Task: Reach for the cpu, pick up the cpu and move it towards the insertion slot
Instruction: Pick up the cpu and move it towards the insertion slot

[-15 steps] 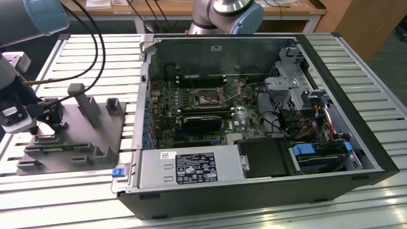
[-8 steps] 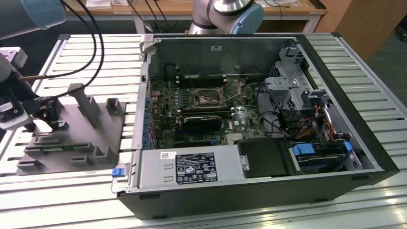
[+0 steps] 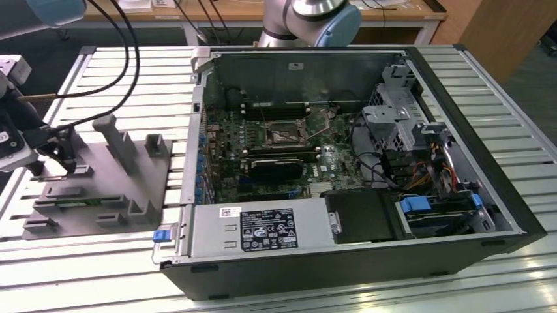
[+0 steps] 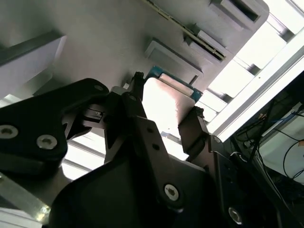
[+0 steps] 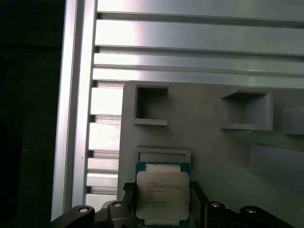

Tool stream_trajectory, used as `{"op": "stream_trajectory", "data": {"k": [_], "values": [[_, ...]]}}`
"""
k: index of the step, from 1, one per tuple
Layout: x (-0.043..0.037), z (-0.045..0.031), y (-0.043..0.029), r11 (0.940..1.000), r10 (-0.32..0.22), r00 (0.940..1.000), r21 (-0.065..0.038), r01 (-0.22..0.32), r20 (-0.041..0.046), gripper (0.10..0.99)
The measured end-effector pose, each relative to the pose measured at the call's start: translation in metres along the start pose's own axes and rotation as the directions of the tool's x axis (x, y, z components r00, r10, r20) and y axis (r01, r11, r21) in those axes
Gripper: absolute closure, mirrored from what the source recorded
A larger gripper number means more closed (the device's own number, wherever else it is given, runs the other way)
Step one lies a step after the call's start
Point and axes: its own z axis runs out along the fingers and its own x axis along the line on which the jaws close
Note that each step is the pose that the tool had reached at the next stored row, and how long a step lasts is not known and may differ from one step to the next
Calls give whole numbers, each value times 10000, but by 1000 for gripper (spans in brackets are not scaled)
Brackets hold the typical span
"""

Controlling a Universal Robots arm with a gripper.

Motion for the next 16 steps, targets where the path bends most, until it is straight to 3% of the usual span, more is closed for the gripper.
{"op": "stream_trajectory", "data": {"k": [16], "values": [[2, -357, 19, 10000, 1, 10000, 1, -1, 0, 545]]}}
